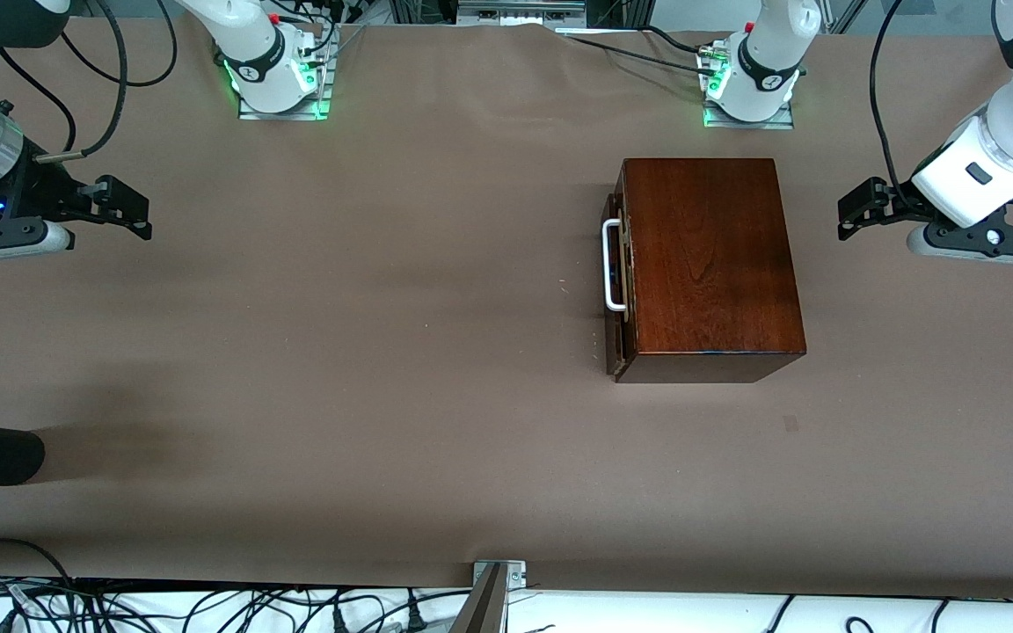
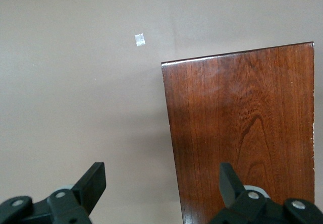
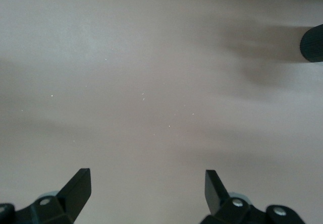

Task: Open drawer, take yellow block, close drawer
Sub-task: 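Move the left gripper to the white drawer handle of the wooden box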

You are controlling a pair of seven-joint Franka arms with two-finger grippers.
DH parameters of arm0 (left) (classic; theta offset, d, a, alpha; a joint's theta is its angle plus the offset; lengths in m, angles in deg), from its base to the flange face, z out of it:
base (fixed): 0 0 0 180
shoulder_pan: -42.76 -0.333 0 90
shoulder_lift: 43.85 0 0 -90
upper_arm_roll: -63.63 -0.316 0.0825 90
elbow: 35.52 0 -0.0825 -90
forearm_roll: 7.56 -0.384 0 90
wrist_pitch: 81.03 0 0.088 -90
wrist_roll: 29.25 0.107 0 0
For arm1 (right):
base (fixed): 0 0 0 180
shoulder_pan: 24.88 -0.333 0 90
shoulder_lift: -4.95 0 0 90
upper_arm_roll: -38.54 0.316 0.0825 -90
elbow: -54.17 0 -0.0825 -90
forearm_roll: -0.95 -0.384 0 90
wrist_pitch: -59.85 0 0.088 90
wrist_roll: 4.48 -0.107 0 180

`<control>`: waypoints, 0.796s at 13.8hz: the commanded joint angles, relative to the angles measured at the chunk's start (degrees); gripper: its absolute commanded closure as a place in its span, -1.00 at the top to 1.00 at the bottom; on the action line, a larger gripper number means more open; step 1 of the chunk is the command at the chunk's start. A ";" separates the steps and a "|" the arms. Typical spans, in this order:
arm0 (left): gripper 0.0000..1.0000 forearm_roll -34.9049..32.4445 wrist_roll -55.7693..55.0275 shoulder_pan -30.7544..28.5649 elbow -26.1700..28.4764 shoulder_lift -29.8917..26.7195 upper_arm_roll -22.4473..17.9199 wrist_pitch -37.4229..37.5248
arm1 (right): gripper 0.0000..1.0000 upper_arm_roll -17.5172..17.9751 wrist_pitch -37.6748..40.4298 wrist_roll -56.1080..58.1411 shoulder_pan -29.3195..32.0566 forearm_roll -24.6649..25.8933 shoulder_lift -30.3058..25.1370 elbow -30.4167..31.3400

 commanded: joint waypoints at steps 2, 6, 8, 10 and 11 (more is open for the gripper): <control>1.00 1.15 -0.28 -0.04 -1.88 0.82 0.07 0.90 | 1.00 0.24 0.40 0.11 0.56 -0.85 0.61 -1.35; 1.00 1.15 -0.19 -0.04 -1.79 0.91 0.07 0.90 | 1.00 0.24 0.40 0.11 0.56 -0.85 0.61 -1.35; 1.00 1.24 -0.19 0.05 -1.88 2.14 0.07 2.39 | 1.00 0.24 0.40 0.11 0.56 -0.85 0.52 -1.35; 1.00 1.33 -0.02 0.92 -1.88 2.66 1.03 3.96 | 1.00 0.24 0.40 0.11 0.56 -0.85 0.61 -1.35; 1.00 1.33 0.07 1.36 -1.88 2.58 2.26 6.41 | 1.00 0.24 0.40 0.11 0.56 -0.85 0.61 -1.35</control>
